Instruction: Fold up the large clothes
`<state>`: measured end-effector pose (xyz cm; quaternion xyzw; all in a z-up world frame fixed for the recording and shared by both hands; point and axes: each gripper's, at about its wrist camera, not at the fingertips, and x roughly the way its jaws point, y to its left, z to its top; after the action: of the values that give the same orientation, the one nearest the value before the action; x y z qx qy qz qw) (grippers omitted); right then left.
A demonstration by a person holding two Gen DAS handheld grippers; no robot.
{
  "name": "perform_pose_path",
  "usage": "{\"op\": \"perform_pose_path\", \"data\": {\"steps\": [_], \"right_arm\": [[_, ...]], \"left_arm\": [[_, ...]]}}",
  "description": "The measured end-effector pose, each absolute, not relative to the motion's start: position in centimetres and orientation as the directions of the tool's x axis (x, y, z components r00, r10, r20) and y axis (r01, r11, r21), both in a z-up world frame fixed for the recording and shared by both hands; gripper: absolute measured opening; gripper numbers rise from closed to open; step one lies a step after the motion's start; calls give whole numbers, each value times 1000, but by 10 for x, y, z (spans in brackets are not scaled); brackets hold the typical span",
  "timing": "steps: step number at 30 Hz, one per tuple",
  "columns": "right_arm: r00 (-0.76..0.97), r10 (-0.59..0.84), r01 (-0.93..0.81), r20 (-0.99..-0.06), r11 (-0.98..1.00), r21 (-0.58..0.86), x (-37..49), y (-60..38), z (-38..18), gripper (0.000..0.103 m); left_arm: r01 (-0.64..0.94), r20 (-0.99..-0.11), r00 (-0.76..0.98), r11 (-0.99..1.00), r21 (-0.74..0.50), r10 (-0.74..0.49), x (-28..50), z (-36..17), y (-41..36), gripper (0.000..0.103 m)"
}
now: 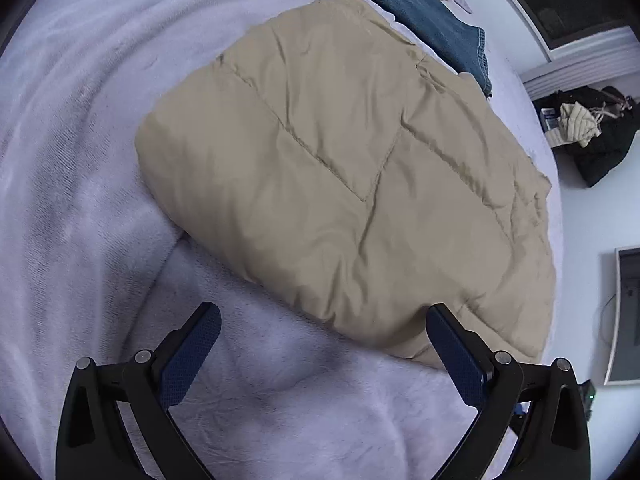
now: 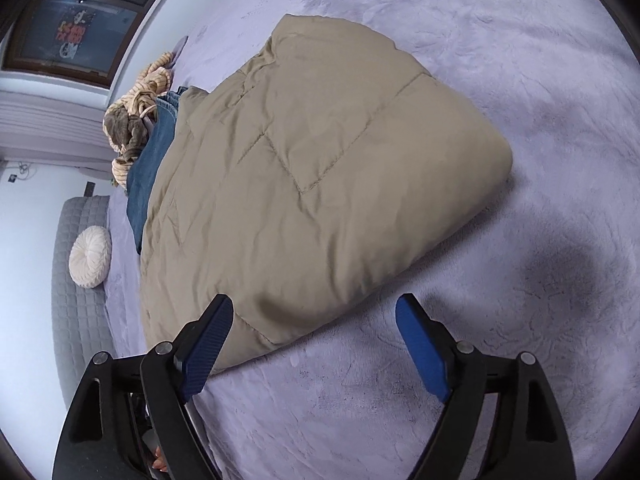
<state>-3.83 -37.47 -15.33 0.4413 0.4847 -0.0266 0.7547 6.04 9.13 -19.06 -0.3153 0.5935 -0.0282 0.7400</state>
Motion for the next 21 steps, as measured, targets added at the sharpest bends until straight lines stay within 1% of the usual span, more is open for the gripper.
{"op": "perform_pose_path", "data": {"steps": [6,7,9,15,21], "right_arm": [[581,445,488,-682,480,729,-34,-387,-175,87],[585,453,487,-673,467,738,-32,-387,-178,89],[593,464,483,-658,449,752,-29,-387,-182,103],[619,500,451,-605,404,796,-13,-380,-184,103],[621,524,461,-583,358,812,-1,-381,-195,103]], "left_arm": [[-319,-810,341,752,-577,-477,73,-196,91,103],[-315,-805,346,748,-584,-482,76,-198,91,103],[-310,-799,349,744,-592,-490,84,-200,92,103],[-325,-772,364,706,-629,-521,98,-214,99,103],[-373,-729,425,629,-682,-537,120,-226,107,103]]}}
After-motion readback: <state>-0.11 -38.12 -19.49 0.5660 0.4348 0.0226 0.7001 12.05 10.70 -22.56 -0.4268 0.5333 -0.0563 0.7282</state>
